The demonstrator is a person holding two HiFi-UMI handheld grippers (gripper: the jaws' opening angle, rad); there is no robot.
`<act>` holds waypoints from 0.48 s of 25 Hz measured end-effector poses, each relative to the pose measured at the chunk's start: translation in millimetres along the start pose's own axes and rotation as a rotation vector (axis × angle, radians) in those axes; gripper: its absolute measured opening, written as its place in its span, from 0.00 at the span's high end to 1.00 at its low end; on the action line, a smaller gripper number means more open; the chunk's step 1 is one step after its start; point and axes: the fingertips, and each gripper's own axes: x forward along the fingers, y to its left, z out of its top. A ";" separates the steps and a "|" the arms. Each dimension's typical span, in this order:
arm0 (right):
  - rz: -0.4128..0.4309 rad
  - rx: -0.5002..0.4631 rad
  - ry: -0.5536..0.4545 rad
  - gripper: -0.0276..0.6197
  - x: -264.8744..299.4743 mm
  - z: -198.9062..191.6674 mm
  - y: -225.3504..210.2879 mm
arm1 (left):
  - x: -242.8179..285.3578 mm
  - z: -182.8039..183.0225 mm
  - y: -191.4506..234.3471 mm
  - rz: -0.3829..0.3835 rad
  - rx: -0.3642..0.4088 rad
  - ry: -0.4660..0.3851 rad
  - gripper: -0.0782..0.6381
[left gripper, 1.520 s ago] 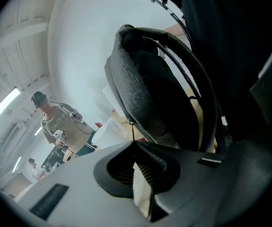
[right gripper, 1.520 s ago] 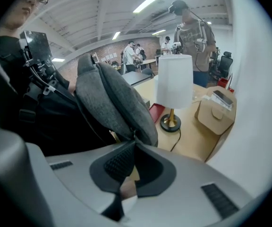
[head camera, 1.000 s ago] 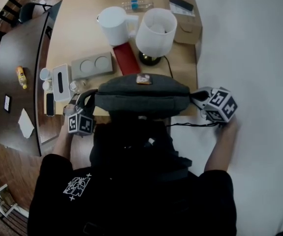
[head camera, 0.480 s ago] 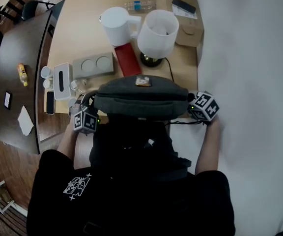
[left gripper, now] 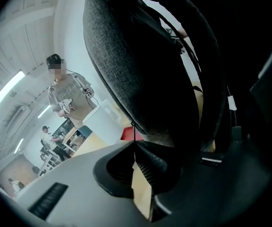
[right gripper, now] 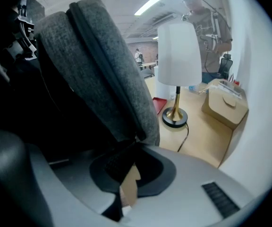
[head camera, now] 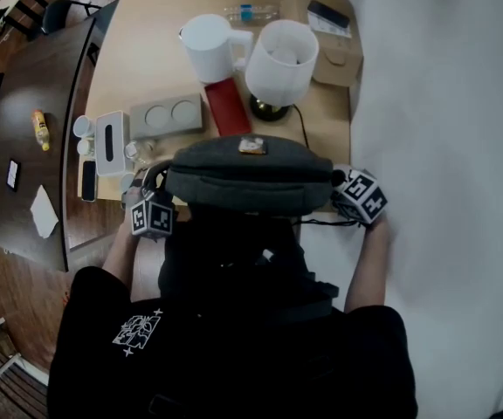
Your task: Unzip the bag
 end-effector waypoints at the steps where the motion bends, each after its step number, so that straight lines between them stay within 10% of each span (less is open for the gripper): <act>1: -0.015 -0.014 -0.001 0.93 -1.9 1.1 -0.3 | -1.4 0.8 2.9 0.018 -0.002 -0.002 0.88; 12: -0.084 -0.010 -0.170 0.81 -36.1 20.2 0.5 | -30.2 38.1 49.6 0.162 -0.151 -0.140 0.77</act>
